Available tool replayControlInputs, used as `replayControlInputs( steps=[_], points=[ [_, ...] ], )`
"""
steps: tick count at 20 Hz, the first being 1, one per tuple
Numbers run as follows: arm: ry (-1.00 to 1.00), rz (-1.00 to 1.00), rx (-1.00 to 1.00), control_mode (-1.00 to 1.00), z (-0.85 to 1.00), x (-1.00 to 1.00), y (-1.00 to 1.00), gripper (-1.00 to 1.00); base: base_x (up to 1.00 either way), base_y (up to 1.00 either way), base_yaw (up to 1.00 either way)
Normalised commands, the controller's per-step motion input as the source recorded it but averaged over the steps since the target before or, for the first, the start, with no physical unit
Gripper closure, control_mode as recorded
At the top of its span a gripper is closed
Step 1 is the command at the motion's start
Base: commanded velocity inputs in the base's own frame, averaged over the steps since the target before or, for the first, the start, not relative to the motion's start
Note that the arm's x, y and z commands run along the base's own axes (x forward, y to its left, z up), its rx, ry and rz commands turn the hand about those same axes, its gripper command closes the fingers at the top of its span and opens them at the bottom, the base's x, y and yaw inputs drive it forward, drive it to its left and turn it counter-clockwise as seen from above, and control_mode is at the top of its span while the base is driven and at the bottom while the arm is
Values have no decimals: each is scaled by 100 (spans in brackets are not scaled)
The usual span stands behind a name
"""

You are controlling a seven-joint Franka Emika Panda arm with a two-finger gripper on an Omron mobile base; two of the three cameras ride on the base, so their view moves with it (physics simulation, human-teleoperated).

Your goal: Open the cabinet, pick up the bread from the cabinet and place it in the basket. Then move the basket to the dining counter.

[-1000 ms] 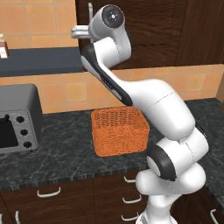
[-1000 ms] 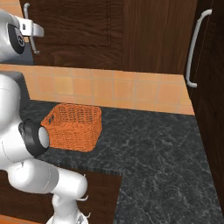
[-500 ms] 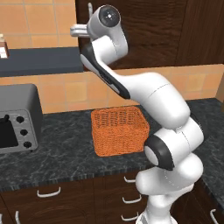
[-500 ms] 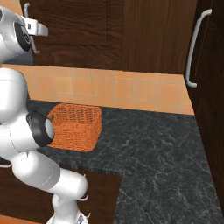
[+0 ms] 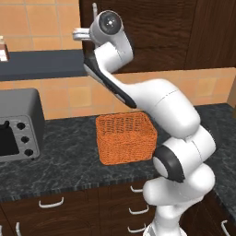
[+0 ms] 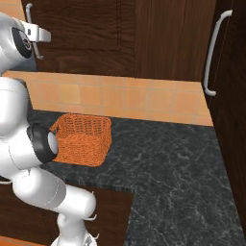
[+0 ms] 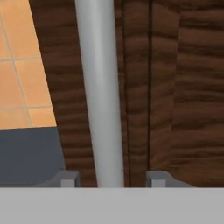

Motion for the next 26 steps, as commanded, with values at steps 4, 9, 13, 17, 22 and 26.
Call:
replayControlInputs(
  steps=[4,9,13,17,22,26],
  points=[
    [-16,0,0,-100,-27,31,0,100,0,0,0],
    [0,2,8,-100,43,-53,-8,100,0,0,0],
    [-6,10,9,-100,39,-100,-49,100,0,0,0],
    [-1,14,11,-100,31,-100,-93,100,0,0,0],
    [-1,16,13,-100,46,-100,-99,100,0,0,0],
    [0,17,16,-100,36,-100,-97,100,0,0,0]
  ],
)
